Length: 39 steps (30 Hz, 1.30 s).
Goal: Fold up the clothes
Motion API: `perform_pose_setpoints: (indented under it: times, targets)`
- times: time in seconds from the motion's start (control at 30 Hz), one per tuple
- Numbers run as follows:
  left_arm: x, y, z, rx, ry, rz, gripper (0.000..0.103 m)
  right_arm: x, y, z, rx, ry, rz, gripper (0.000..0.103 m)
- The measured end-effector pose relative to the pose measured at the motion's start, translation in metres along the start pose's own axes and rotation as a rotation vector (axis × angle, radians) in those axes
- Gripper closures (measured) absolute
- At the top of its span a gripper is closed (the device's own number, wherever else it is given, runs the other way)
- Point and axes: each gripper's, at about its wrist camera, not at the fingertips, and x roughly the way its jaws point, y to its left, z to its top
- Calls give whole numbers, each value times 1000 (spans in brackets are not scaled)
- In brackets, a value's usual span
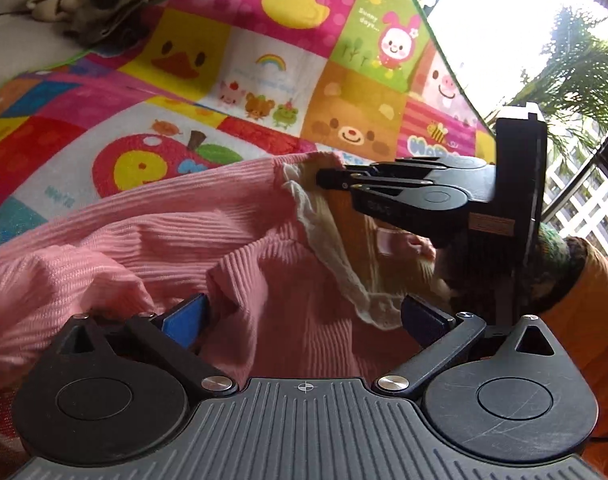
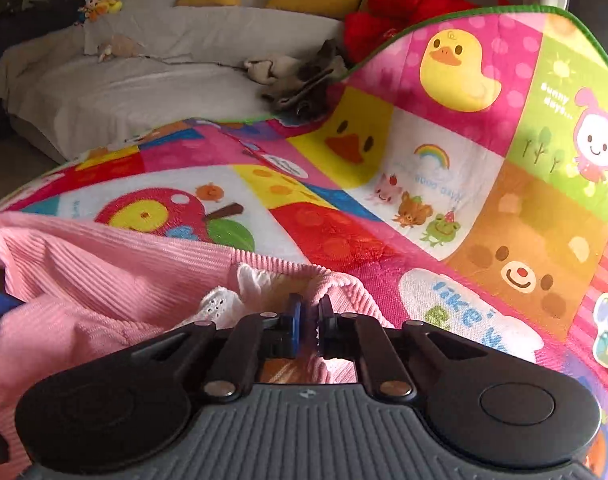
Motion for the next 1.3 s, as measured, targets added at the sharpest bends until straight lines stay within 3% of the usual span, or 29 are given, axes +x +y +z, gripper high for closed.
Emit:
perform_pose_setpoints:
  times: [0.03, 0.13, 0.17, 0.23, 0.33, 0.43, 0.5, 0.6, 0.73, 0.83, 0.9, 1.0, 1.13, 1.23, 1.3]
  targets:
    - [2, -1, 0, 2, 6, 5, 0, -3, -7, 1, 22, -1, 20, 94]
    - [7, 8, 2, -12, 9, 41, 0, -44, -33, -4, 105, -102, 36, 76]
    - [8, 12, 4, -24, 6, 55, 0, -59, -43, -9, 115, -134, 11, 69]
    - [10, 22, 8, -50, -6, 70, 0, -83, -60, -23, 95, -154, -84, 65]
    - [13, 31, 15, -83, -31, 78, 0, -90, -75, -51, 27, -70, -172, 62]
    - [16, 32, 18, -103, -46, 95, 0, -81, -84, -78, 2, 24, -204, 61]
    - [17, 31, 17, -93, -50, 104, 0, -64, -87, -95, -49, 67, -293, 62]
    - [17, 29, 16, -68, -52, 117, 0, -47, -103, -108, -93, 41, -417, 57]
    - [17, 32, 19, -67, -63, 155, 0, -48, -131, -105, -17, 60, -497, 58]
    - [16, 34, 21, -83, -69, 162, 0, -88, -145, -109, 131, 2, -422, 56]
    - [15, 31, 20, -74, -63, 170, 0, -124, -142, -120, 187, -34, -368, 43]
    - [8, 11, 12, -1, -62, 169, 0, -167, -119, -147, 147, -40, -329, 32]
    - [-9, -25, -5, 129, -91, 145, 0, -205, -92, -184, 164, -32, -288, 32]
    - [-18, -55, -20, 187, -108, 65, 0, -216, -80, -203, 282, -49, -218, 34]
    - [-16, -68, -32, 185, -74, 12, 0, -215, -61, -215, 255, -33, -192, 35]
